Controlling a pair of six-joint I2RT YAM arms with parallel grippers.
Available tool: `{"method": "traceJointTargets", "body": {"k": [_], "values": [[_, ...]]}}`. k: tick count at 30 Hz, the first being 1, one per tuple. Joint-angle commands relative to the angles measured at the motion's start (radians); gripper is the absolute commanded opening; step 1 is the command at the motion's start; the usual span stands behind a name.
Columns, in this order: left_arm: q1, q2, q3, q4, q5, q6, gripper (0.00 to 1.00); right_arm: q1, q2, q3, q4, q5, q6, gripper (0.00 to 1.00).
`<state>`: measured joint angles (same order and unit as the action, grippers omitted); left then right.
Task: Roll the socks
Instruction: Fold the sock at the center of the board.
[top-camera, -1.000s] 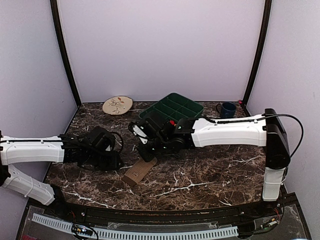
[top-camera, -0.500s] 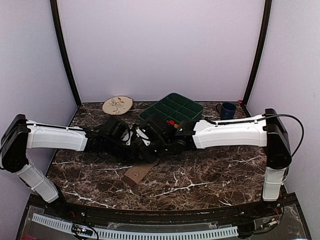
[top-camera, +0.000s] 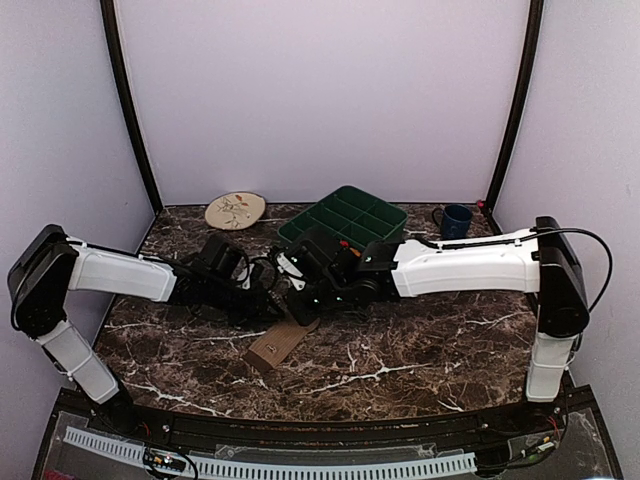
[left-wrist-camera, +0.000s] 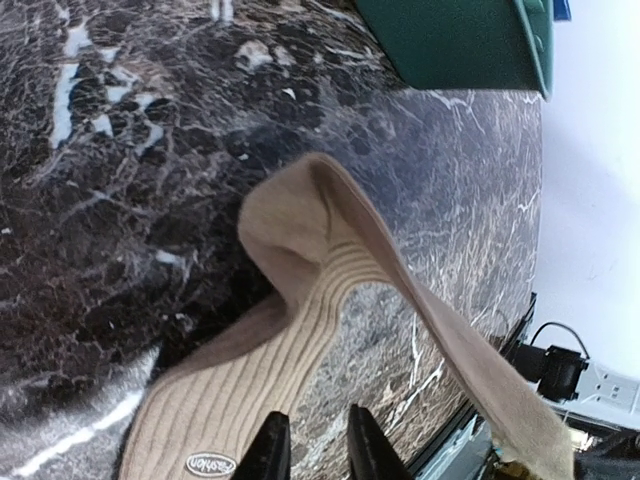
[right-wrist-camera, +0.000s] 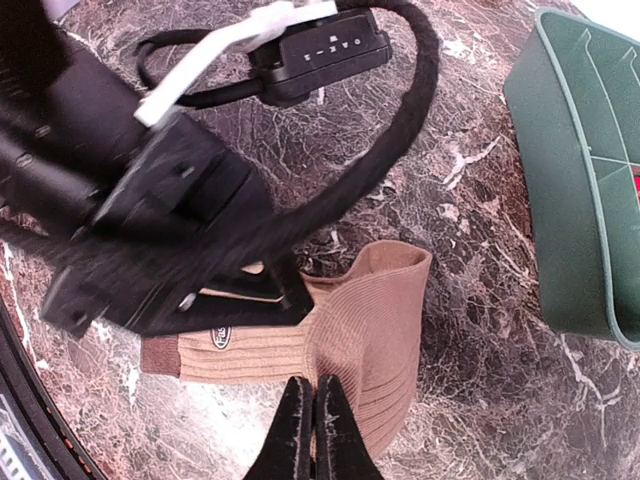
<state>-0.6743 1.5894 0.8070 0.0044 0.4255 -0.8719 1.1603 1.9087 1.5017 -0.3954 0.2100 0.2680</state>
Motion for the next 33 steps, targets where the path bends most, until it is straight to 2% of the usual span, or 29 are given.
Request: {"method": "traceJointTargets", "body": {"k": [1, 6, 22, 33], "values": [[0.014, 0.043, 0.003, 0.081, 0.063, -0.032, 0.21, -0.009, -0.040, -0.010, 0.035, -0.009, 0.009, 0.00], [0.017, 0.109, 0.042, 0.117, 0.129, -0.046, 0.17, -0.012, -0.041, -0.014, 0.040, -0.016, 0.010, 0.00], [0.035, 0.225, 0.143, 0.109, 0.166, -0.042, 0.17, -0.019, -0.061, -0.039, 0.050, -0.031, 0.022, 0.00], [0.053, 0.266, 0.155, 0.052, 0.121, -0.013, 0.16, -0.021, -0.073, -0.044, 0.050, -0.037, 0.024, 0.00]]}}
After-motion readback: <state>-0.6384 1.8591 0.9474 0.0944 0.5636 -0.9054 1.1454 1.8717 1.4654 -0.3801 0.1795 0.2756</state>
